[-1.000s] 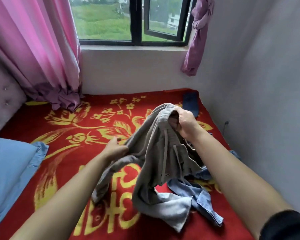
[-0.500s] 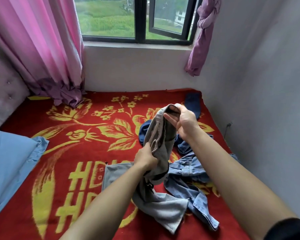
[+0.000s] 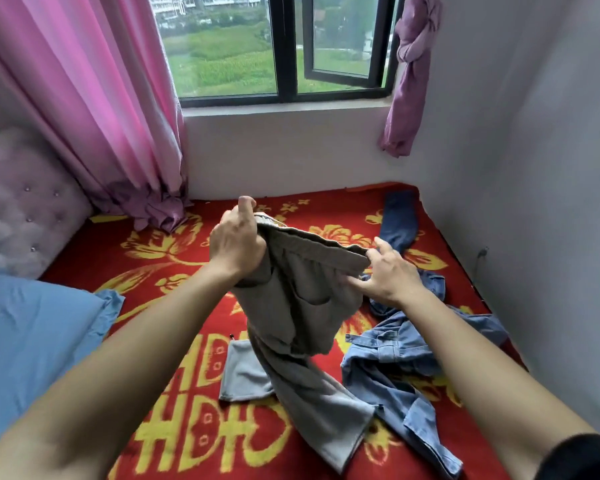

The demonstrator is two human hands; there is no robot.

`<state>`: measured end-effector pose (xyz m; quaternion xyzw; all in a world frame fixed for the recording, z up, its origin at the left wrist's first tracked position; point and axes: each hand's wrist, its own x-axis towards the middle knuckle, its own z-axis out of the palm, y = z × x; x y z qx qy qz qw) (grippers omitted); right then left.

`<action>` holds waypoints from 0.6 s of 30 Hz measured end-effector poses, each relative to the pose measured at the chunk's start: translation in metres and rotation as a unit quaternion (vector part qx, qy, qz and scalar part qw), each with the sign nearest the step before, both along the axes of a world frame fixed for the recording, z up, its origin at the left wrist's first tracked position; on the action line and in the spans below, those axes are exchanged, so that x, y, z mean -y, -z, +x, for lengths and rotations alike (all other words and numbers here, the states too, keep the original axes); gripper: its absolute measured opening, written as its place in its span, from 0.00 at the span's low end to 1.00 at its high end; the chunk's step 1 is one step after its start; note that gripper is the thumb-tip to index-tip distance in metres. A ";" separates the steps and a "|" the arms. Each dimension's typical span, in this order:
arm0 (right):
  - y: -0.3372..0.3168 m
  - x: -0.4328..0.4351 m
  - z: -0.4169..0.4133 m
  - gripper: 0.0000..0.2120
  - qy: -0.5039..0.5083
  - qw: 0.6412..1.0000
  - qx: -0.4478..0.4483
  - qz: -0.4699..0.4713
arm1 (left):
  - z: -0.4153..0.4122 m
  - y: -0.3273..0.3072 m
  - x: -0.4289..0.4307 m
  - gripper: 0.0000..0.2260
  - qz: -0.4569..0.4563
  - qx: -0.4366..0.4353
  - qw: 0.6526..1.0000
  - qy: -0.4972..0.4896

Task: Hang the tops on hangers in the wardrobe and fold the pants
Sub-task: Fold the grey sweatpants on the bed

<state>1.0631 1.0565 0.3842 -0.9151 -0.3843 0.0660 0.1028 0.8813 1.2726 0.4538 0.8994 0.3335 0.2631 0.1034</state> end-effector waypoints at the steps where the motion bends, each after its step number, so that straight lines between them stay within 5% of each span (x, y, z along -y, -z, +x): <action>1: -0.004 -0.003 0.000 0.34 -0.010 1.000 0.004 0.006 | 0.002 -0.013 -0.001 0.23 0.022 -0.001 1.000 0.003; 7: -0.054 -0.021 0.000 0.07 -0.061 0.979 0.002 0.196 | 0.001 -0.078 -0.005 0.20 0.244 -0.118 0.957 0.100; 10: -0.104 -0.025 0.024 0.23 -0.001 0.961 0.009 0.275 | -0.015 -0.113 -0.010 0.34 0.332 -0.260 0.902 0.097; 12: -0.139 -0.028 0.038 0.37 -0.017 0.960 0.042 0.276 | -0.025 -0.127 -0.010 0.32 0.355 -0.286 0.887 0.074; 18: -0.225 -0.040 0.038 0.21 -0.071 0.941 0.221 0.246 | -0.037 -0.171 -0.010 0.11 0.358 -0.175 0.917 -0.014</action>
